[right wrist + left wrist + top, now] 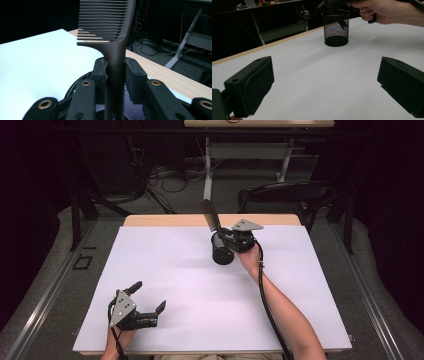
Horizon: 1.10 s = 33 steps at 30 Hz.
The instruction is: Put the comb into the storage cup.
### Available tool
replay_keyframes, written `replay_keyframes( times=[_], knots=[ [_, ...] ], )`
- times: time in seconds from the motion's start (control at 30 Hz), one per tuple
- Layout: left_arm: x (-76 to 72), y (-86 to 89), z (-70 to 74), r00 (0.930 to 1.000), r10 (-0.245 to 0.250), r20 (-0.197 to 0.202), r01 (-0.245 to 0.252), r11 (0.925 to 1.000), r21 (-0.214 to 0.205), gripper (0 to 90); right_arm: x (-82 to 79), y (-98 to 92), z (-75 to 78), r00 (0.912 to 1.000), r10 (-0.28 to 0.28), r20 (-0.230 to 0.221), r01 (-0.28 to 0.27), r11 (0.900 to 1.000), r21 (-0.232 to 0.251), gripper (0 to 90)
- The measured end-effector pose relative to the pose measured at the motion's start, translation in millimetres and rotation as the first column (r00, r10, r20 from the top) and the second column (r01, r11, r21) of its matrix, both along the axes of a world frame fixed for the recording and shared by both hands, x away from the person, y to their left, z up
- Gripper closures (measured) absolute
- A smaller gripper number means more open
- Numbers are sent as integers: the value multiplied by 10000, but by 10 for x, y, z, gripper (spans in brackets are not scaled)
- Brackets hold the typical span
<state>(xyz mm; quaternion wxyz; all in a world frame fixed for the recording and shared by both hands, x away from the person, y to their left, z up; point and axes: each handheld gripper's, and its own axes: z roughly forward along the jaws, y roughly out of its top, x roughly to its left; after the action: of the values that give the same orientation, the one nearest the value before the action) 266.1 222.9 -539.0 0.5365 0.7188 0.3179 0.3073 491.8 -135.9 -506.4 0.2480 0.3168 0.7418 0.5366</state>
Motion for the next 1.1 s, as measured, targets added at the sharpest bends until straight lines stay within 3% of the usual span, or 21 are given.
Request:
replay_keyframes(
  times=[0.33,0.57,1.1],
  knots=[
    [2,2,-1,10000,-2,-7,2,10000,-6,9,-19,7,-22,9998,-74,193,79,9996,-274,679],
    [3,2,-2,10000,-4,-17,4,10000,-5,9,-49,-30,17,9997,-156,-196,146,9987,-489,457],
    [10,-15,5,10000,39,-30,-39,10000,-2,9,-163,-140,184,9915,272,-1269,-393,9948,-939,163]
  ],
)
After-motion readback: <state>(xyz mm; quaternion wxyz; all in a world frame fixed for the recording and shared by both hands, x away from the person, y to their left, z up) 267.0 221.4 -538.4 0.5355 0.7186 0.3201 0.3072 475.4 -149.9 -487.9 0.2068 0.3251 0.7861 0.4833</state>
